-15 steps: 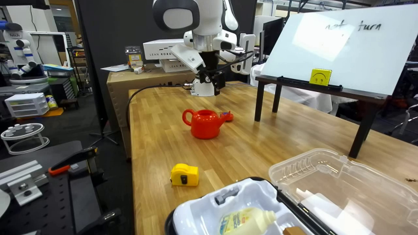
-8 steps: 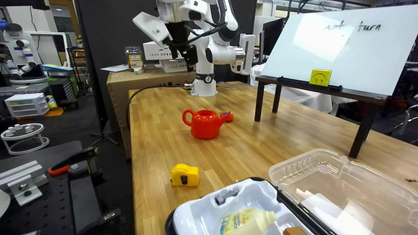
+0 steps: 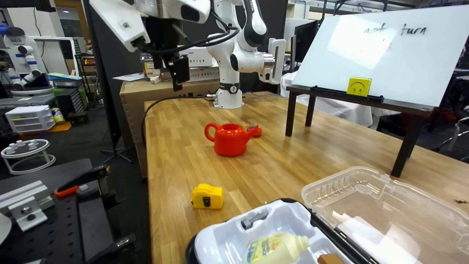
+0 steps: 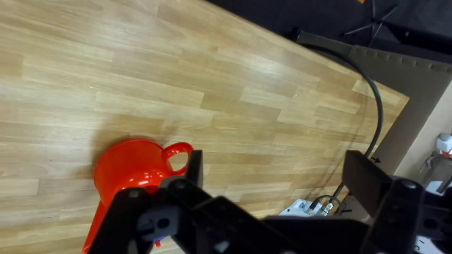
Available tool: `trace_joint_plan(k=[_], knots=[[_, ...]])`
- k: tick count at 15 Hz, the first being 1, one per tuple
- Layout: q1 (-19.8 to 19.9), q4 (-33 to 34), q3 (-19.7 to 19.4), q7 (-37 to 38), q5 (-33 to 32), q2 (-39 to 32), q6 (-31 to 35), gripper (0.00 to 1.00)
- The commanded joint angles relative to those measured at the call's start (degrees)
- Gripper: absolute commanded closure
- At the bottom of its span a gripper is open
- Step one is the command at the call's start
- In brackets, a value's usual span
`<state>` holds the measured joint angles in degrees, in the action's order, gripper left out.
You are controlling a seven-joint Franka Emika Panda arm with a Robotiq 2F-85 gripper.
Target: Put the yellow toy dumbbell in the orange toy teapot
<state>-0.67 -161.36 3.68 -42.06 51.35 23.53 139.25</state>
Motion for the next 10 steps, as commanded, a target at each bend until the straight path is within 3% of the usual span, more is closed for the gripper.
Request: trace_joint_plan(k=[1,2,3,4,5,10], knots=[[6.89,0.10,-3.85,-1.87,-6.48,4.86,-14.06,0.00],[9.41,0.37,-4.92,-1.80,-9.33,5.78,-17.90,0.00],[3.77,0.60,-6.71,0.06,-7.89,3.73,-11.56,0.00],[5.51,0.63,-7.83,-0.11,-9.55,4.78,-14.51,0.00],[9.11,0.63,-5.50,-1.48,-8.61,5.19,-16.65,0.00],[9.03,0.63,-5.09,-1.49,-8.65,5.33,-17.26,0.00]])
